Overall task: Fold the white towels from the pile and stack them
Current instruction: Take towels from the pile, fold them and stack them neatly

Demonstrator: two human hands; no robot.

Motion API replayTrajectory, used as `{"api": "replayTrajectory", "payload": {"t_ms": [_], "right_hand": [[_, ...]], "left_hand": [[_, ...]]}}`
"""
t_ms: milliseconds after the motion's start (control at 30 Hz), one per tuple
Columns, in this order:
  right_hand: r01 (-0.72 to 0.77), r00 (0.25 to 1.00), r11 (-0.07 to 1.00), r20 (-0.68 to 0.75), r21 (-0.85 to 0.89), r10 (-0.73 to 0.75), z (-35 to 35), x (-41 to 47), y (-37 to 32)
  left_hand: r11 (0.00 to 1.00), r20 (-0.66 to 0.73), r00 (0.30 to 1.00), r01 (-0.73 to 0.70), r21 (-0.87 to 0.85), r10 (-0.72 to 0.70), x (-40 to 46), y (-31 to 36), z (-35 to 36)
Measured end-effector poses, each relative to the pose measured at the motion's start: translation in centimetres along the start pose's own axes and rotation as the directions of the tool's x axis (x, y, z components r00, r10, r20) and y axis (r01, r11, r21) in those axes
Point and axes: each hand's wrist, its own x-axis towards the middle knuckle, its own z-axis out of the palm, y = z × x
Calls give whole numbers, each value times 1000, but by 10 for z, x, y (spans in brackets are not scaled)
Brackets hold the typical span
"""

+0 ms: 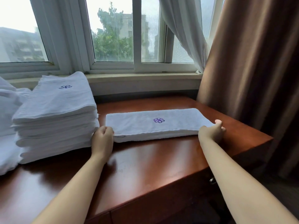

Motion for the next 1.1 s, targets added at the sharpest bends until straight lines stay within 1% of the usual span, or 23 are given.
{"api": "replayTrajectory", "payload": {"t_ms": [67,100,167,200,300,367,400,433,533,600,667,733,800,867,933,967,1033,1100], "right_hand": [[-5,1000,1000,-13,27,6,0,2,-1],[-8,1000,999,-28,41,9,0,3,-1],[-7,998,997,-61,74,12,1,3,0],[0,997,996,-71,89,6,2,2,0],[0,997,992,-77,125,9,3,1,1],[-31,998,988,-52,153,39,2,2,2],[-46,998,985,-33,165,52,1,3,3],[-60,998,983,-16,175,64,0,3,4],[-76,997,976,3,206,77,-3,4,7],[-59,998,982,7,182,59,-4,4,7],[-41,999,990,7,133,41,-3,4,7],[-44,999,991,1,124,44,-2,2,7],[-41,999,992,-1,120,41,-1,0,5],[-40,999,991,12,131,39,-3,0,5],[-47,998,983,38,178,40,-4,2,5],[-46,998,977,55,207,36,-5,2,5],[-20,993,967,114,253,-10,-3,3,5],[24,983,971,170,237,-66,-1,2,6]], "left_hand": [[997,5,1000,19,77,-20,-2,0,1],[988,-7,1000,5,157,-4,-3,-1,2],[949,-47,996,-58,311,76,-4,-4,2],[937,-66,992,-79,340,107,-5,-5,1],[953,-56,993,-80,291,100,-5,-6,1],[981,-34,996,-71,181,79,-5,-3,2],[989,-23,996,-82,121,85,-5,-1,3],[988,-23,992,-118,102,121,-6,1,4],[937,-61,955,-268,225,289,-5,2,5],[920,-83,946,-282,272,314,-4,3,6],[932,-91,952,-263,250,293,-4,4,7],[945,-108,957,-241,222,269,-2,5,7],[936,-120,960,-212,280,253,3,4,8],[923,-68,984,-130,362,165,7,1,11],[926,9,998,-64,373,65,9,-3,16],[939,36,999,-48,342,38,9,-3,17],[976,64,998,-18,215,5,12,-5,18],[987,49,998,-38,155,31,12,-5,17]]}}
